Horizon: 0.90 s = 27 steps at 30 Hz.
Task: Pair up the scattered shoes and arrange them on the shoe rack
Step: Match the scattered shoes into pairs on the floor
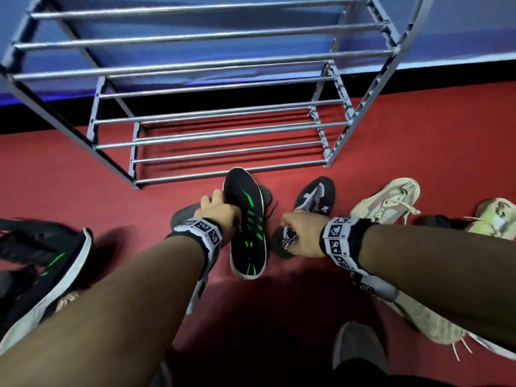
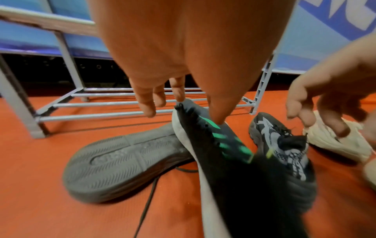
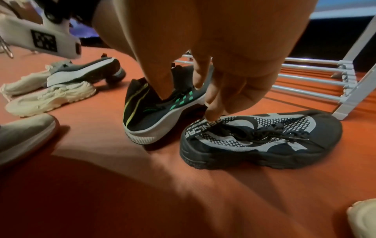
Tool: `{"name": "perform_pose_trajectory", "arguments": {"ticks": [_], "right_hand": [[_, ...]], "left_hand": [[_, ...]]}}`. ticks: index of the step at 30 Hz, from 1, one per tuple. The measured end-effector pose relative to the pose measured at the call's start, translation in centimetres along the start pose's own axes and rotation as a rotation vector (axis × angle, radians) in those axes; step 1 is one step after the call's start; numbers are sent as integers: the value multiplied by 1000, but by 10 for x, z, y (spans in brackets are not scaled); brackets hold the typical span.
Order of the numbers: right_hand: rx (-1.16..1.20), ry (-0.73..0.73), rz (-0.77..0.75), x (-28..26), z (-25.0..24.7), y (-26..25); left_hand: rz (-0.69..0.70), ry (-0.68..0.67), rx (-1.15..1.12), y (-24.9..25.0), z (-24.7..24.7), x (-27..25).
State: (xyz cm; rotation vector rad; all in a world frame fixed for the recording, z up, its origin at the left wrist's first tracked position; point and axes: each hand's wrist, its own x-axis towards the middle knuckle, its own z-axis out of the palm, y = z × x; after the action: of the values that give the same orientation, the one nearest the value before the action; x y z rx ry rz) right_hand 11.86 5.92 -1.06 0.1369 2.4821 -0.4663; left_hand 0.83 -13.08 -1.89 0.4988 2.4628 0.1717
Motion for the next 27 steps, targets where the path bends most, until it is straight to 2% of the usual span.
{"name": "perform_pose_trajectory", "arguments": {"ticks": [4, 7, 10, 13, 16, 19, 21, 22, 25, 27], "right_hand": [[-118, -75, 88, 16, 9, -3], [-147, -79, 155, 30, 18, -6], [-134, -142, 171, 33, 32, -2], [-28, -110, 119, 32, 41, 2], [-121, -104, 146, 31, 33, 6], [-300, -193, 192, 24, 14, 17], [-338, -334, 238, 18, 4, 26], [-341, -359, 258, 15, 1, 31], [-285, -218, 188, -4, -3, 50], [-247, -212, 174, -14, -3, 56]], "left_hand": [[-56, -13, -66, -4, 10, 2], [-71, -39, -136, -12, 22, 4], [-7, -156, -155, -19, 35, 6], [36, -153, -165, -21, 42, 8], [42, -146, -149, -18, 40, 8], [74, -110, -174, -8, 39, 7], [113, -119, -187, 7, 42, 4], [138, -125, -195, 16, 45, 2], [188, -132, -299, 40, 55, 0], [185, -134, -354, 49, 59, -2]]}}
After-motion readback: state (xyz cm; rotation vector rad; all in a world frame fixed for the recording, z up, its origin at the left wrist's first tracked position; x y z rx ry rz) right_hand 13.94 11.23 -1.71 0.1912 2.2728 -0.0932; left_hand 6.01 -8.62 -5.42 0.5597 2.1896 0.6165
